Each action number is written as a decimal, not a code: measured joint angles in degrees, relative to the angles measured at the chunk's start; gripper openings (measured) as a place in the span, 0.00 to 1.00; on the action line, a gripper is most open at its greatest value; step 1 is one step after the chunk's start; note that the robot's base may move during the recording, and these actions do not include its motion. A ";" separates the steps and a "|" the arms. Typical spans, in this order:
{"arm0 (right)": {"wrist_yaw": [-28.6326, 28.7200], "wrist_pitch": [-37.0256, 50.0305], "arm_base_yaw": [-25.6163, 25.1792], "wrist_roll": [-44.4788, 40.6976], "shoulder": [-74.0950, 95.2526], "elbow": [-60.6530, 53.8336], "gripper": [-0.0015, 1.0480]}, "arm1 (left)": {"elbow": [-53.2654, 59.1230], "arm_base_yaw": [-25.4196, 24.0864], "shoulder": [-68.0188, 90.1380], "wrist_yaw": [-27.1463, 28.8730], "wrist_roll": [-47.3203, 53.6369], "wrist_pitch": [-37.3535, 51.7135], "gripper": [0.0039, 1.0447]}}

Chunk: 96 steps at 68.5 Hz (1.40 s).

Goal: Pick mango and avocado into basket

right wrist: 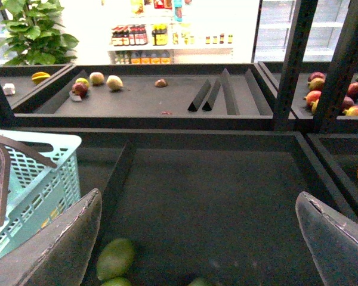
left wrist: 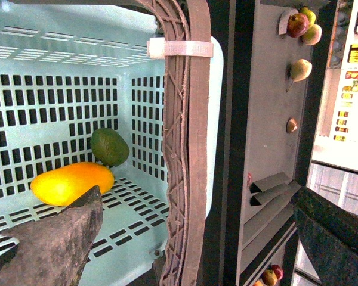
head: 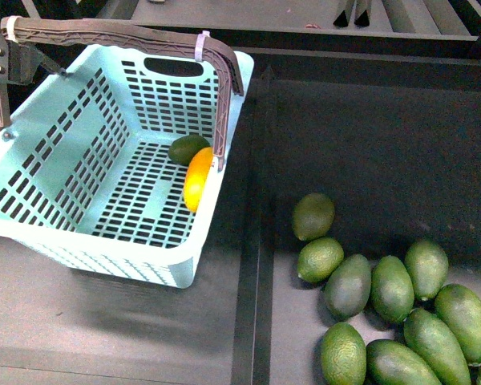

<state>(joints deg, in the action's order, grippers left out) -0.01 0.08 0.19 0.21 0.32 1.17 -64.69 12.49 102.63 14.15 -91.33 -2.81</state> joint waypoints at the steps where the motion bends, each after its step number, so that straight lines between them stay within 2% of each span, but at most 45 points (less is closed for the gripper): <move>1: 0.00 0.00 0.00 0.00 0.00 0.00 0.92 | 0.11 0.00 0.02 -0.02 0.02 -0.02 0.92; 3: 0.00 0.00 0.00 0.00 0.00 0.00 0.92 | 0.24 0.00 0.04 -0.07 0.15 0.00 0.92; 6: 0.00 0.00 0.00 0.00 0.00 0.00 0.92 | 4.20 -0.28 0.20 -1.64 9.20 11.08 0.86; 10: 0.00 0.00 0.00 0.00 -0.04 0.00 0.92 | 14.91 -1.14 -0.37 -3.91 30.60 36.57 0.72; 12: 0.00 0.00 0.00 0.00 -0.02 0.00 0.92 | 22.51 -1.99 -1.97 -4.74 48.41 50.38 0.62; 13: 0.00 0.00 0.00 0.00 -0.02 0.00 0.92 | 24.63 -2.36 -2.89 -5.03 55.34 54.01 0.59; 17: 0.00 0.00 0.00 0.00 -0.02 0.00 0.92 | 30.18 -3.56 -7.08 -5.51 71.08 62.01 0.46; 21: 0.00 0.00 0.00 0.00 -0.02 0.00 0.92 | 34.12 -4.63 -11.54 -6.21 80.54 64.52 0.35; 30: 0.00 0.00 0.00 0.00 -0.02 0.00 0.92 | 43.23 -6.21 -17.88 -8.22 88.48 65.09 0.05; 32: 0.00 0.00 0.00 0.00 -0.02 0.00 0.92 | 44.52 -6.40 -19.04 -8.48 88.74 65.09 0.02; 40: 0.02 0.00 0.00 0.00 -0.04 0.00 0.92 | 50.66 -7.78 -22.91 -9.73 90.05 68.35 0.02; 47: 0.02 0.00 0.00 0.00 -0.04 0.00 0.92 | 54.62 -8.72 -28.09 -10.58 90.25 66.27 0.02; 49: 0.00 0.00 0.00 0.00 -0.04 0.00 0.92 | 55.54 -10.19 -30.12 -13.11 90.29 65.40 0.02; 52: 0.00 0.00 0.00 0.00 -0.04 0.00 0.92 | 56.57 -11.41 -32.46 -13.84 90.44 64.24 0.02; 74: 0.00 0.00 0.00 0.00 -0.04 0.00 0.92 | 62.49 -12.28 -52.85 -14.14 90.51 49.72 0.02; 96: 0.00 0.00 0.00 0.00 -0.04 0.00 0.92 | 63.80 -12.28 -70.71 -14.14 90.60 34.10 0.02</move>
<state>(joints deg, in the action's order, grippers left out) -0.01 0.08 0.19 0.21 0.27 1.17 -0.89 0.21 31.92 0.01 -0.73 31.29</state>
